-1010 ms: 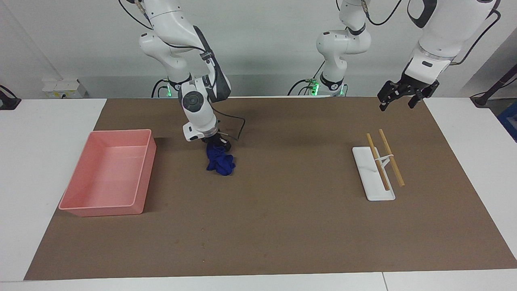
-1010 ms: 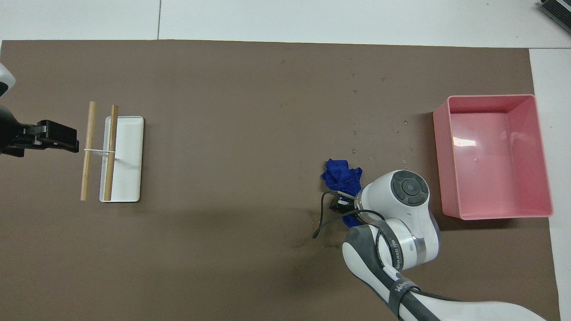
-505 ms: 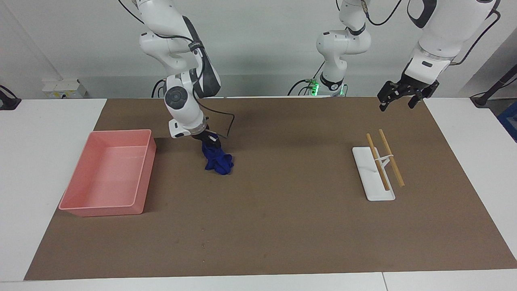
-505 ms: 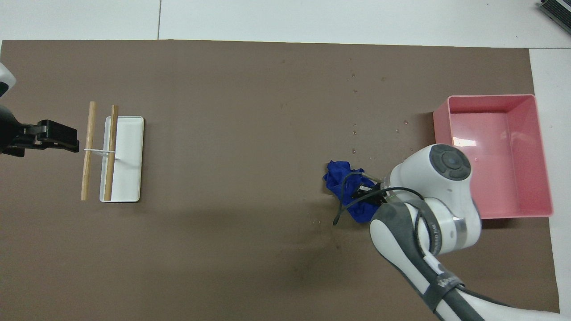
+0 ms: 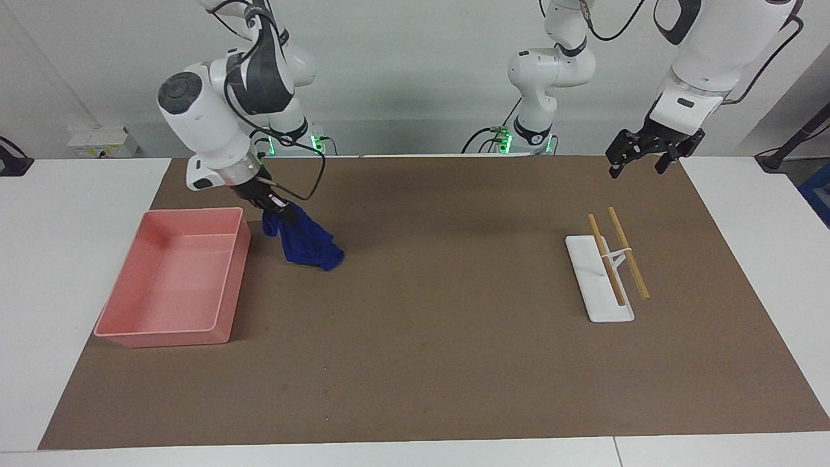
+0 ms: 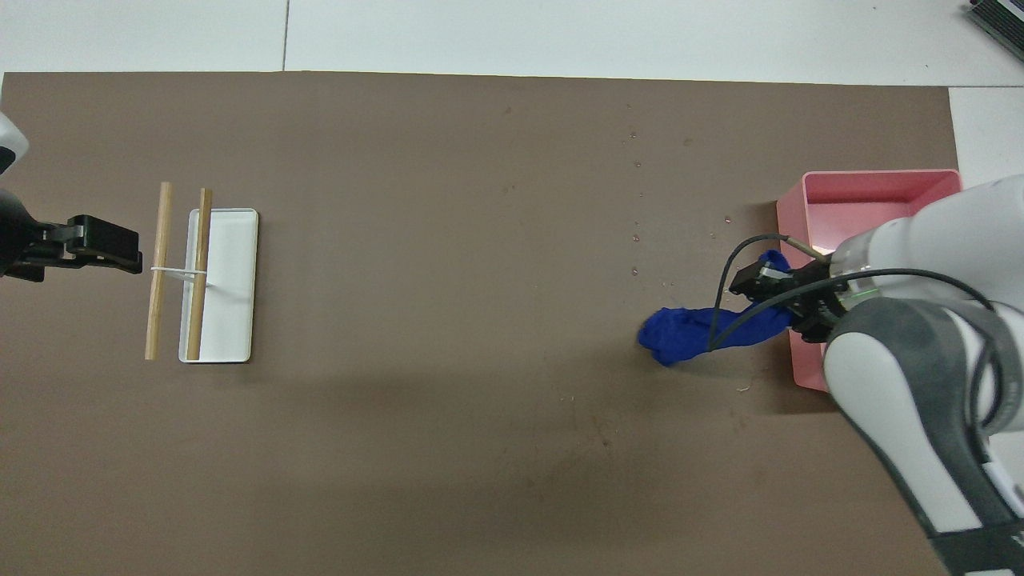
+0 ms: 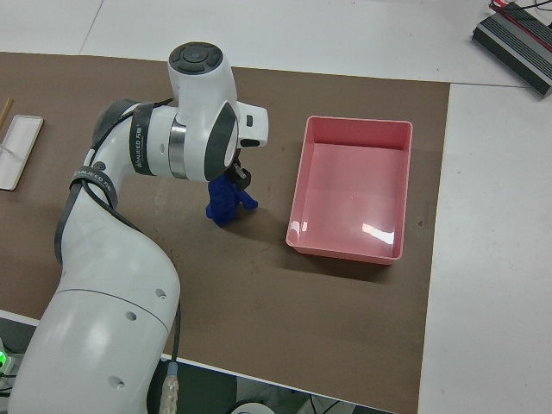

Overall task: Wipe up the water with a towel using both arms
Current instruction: 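Drag the blue towel into the pink bin with the right gripper, then release the towel inside the pink bin and lift the right gripper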

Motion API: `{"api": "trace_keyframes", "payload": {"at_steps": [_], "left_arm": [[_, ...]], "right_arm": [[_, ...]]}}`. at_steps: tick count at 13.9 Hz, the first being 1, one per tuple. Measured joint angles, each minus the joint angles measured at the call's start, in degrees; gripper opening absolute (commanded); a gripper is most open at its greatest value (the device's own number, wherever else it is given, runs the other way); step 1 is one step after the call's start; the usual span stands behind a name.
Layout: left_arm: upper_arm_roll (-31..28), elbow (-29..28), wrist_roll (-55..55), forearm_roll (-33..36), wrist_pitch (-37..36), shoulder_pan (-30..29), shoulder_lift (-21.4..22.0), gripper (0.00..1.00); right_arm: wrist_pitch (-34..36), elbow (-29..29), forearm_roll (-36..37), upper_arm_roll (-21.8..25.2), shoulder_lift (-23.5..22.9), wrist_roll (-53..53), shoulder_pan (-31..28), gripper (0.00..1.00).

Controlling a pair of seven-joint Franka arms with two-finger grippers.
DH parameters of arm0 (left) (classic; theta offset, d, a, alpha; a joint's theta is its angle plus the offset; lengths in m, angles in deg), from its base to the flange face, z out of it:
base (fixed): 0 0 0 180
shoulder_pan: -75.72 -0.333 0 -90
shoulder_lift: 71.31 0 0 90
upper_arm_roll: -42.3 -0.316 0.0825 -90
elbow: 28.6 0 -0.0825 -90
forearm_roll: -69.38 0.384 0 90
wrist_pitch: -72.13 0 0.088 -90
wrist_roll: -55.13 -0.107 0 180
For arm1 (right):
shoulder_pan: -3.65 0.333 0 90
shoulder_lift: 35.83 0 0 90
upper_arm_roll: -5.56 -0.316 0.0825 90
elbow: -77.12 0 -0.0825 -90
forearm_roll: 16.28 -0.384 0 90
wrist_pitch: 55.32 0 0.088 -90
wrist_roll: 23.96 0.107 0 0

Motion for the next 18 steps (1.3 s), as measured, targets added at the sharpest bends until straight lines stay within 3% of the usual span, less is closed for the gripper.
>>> {"api": "trace_keyframes", "payload": {"at_steps": [5,8,14,18], "left_arm": [[-0.08,0.0,0.05,0.0,0.01,0.0,0.0,1.0],[-0.15,0.0,0.05,0.0,0.04,0.0,0.0,1.0],[-0.07,0.05,0.05,0.0,0.1,0.0,0.04,1.0],[-0.06,0.14,0.05,-0.24,0.15,0.0,0.24,1.0]], "right_arm": [[12.67,-12.8,0.39,0.25,0.23,-10.41,-9.92,0.0],[14.46,-17.66,3.52,0.34,0.14,-17.86,-14.54,0.0],[7.17,-18.38,7.48,0.36,-1.22,-33.53,-19.42,0.0],[2.82,-14.05,7.69,0.33,-2.37,-37.0,-20.64,0.0]]}}
